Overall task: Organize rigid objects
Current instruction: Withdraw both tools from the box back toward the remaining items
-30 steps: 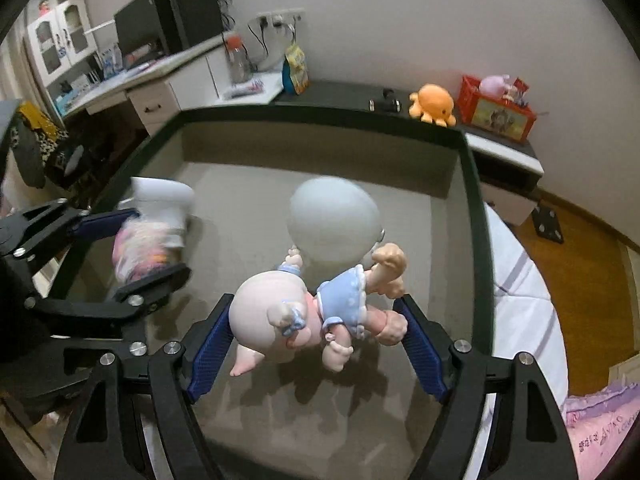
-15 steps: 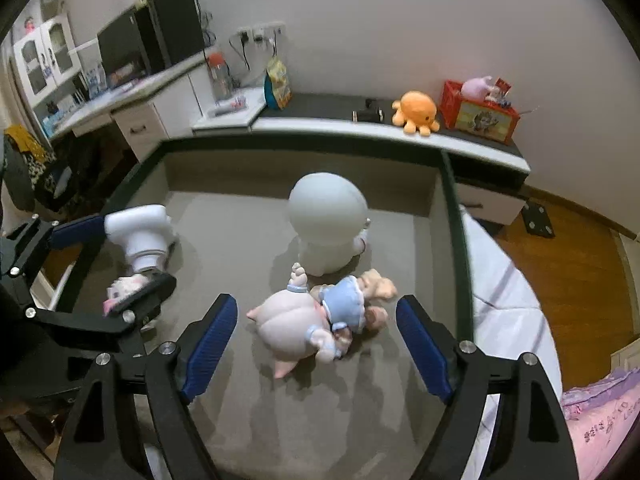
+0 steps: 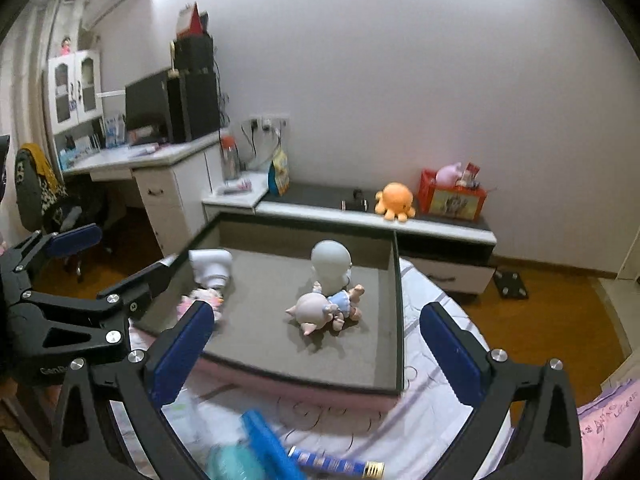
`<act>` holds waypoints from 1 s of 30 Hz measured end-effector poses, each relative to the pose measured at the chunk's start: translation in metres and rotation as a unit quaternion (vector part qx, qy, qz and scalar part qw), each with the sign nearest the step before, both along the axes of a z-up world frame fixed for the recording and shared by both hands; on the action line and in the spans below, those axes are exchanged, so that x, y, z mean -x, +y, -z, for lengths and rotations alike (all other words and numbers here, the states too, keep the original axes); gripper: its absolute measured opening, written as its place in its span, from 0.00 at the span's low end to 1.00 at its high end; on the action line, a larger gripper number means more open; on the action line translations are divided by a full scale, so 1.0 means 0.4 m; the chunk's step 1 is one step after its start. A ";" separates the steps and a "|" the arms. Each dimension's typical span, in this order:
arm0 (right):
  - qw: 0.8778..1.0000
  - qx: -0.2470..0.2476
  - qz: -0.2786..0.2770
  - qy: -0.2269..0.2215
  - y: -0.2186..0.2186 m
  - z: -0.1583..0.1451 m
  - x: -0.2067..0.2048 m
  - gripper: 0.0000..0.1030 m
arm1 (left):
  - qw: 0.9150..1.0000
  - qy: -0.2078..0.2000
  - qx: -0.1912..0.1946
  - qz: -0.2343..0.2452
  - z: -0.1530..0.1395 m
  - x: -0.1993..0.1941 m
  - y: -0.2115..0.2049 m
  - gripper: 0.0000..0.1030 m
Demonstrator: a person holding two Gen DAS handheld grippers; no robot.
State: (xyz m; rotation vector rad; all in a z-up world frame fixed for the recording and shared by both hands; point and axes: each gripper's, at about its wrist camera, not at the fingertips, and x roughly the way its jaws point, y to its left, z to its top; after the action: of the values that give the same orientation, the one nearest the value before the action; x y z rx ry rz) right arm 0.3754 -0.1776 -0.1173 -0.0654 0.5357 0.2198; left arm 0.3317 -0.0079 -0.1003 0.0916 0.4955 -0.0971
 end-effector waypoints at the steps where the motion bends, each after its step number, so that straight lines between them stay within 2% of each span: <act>1: 1.000 -0.002 0.000 -0.008 0.002 -0.008 0.025 1.00 | 1.000 -0.011 0.002 -0.002 -0.006 0.024 0.001 1.00; 5: 0.999 -0.015 0.003 -0.052 0.002 -0.036 0.144 1.00 | 0.998 -0.051 0.023 -0.014 -0.025 0.139 0.002 1.00; 9: 0.995 -0.016 0.015 -0.100 0.000 -0.051 0.262 1.00 | 0.996 -0.081 0.029 -0.025 -0.035 0.249 0.002 1.00; 15: 0.987 -0.018 0.027 -0.155 -0.002 -0.040 0.409 1.00 | 0.991 -0.120 0.042 -0.042 -0.037 0.390 0.008 1.00; 22: 0.984 -0.022 0.030 -0.173 -0.004 -0.017 0.498 1.00 | 0.987 -0.153 0.021 -0.050 -0.018 0.492 0.002 1.00; 30: 0.986 -0.013 0.029 -0.163 -0.004 -0.001 0.525 1.00 | 0.990 -0.133 0.023 -0.041 0.007 0.514 0.010 1.00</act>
State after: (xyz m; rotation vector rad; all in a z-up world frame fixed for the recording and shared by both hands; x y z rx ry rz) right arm 0.1654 -0.1793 -0.1170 -0.0584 0.2080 0.1555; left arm 0.1261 -0.0040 -0.1032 0.0377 0.2300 -0.0156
